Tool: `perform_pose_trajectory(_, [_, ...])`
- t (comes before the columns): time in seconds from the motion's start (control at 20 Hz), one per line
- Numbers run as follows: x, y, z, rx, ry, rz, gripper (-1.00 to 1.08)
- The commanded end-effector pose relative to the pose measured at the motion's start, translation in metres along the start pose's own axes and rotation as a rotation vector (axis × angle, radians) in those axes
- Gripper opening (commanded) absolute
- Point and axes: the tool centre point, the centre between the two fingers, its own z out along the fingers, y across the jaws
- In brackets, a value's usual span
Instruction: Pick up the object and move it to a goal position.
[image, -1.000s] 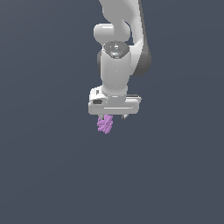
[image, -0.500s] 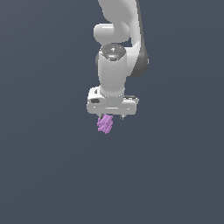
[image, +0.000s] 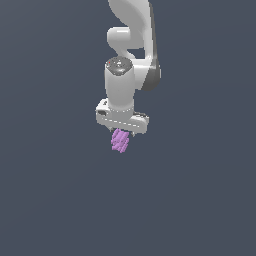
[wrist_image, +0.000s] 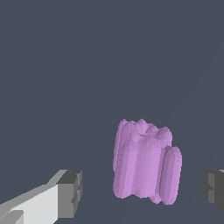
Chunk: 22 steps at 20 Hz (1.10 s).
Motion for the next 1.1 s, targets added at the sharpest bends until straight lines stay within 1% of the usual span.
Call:
perform_pose_trajectory(0.0, [-0.005, 0.007, 0.006, 0.001, -0.005, 0.056, 1.0])
perform_pose_trajectory(0.2, [-0.011, 0.014, 0.011, 0.002, -0.01, 0.115, 1.0])
perform_pose_trajectory(0.4, [-0.014, 0.017, 0.014, 0.003, -0.013, 0.145, 1.0])
perform_pose_trajectory(0.75, [-0.015, 0.018, 0.019, 0.002, -0.013, 0.144, 1.0])
perform_pose_trajectory(1.05, [-0.016, 0.018, 0.046, 0.002, -0.013, 0.147, 1.0])
